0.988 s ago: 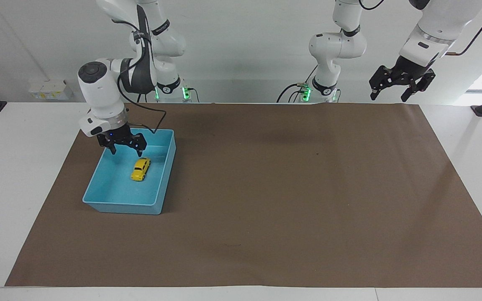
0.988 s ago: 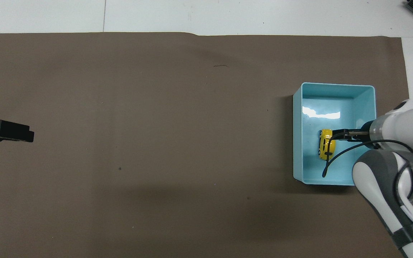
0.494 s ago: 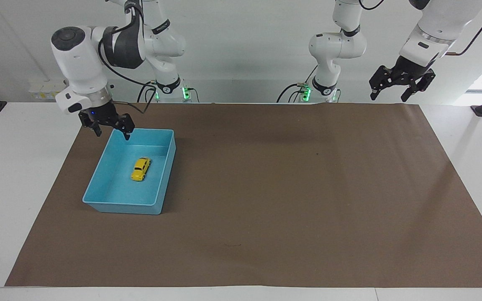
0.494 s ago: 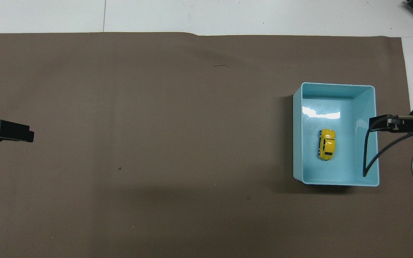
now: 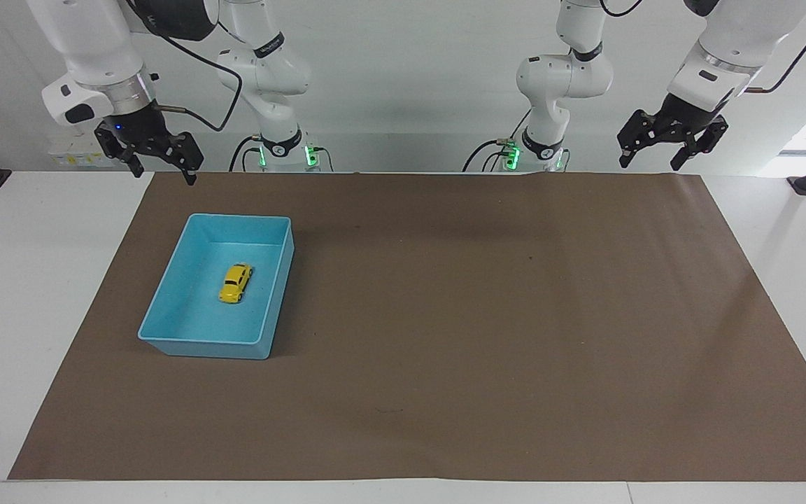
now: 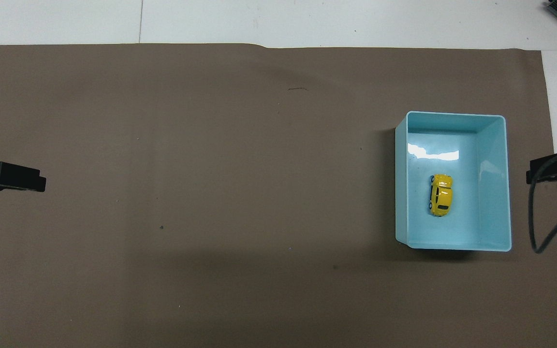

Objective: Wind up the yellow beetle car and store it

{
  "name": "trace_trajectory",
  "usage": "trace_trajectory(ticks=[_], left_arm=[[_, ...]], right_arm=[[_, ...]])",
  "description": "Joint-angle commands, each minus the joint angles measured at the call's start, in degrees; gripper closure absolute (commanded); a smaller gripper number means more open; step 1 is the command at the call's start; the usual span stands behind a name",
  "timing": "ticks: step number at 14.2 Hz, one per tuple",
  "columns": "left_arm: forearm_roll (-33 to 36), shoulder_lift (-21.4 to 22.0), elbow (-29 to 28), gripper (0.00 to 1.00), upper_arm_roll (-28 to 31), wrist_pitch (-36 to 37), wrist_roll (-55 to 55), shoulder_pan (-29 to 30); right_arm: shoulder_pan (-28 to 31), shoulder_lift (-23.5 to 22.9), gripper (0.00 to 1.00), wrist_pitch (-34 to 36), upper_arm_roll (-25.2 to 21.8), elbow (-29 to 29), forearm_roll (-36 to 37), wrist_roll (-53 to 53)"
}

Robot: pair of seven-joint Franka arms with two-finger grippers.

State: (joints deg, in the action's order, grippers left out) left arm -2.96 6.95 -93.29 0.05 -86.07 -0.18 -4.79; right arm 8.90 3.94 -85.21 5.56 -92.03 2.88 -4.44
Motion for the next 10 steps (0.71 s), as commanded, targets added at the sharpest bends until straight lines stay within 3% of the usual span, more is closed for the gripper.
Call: trace_trajectory(ticks=[1,10], left_arm=[[0.3,0.3,0.0,0.00,-0.7,0.5,-0.1,1.2],[0.3,0.3,0.0,0.00,-0.7,0.4,-0.1,1.2]], right_arm=[[0.8,-2.4,0.00,4.9,0.2,5.7,-3.1,-1.0],[0.7,-0.5,0.00,1.3,0.2,1.9,-3.2,-0.8]])
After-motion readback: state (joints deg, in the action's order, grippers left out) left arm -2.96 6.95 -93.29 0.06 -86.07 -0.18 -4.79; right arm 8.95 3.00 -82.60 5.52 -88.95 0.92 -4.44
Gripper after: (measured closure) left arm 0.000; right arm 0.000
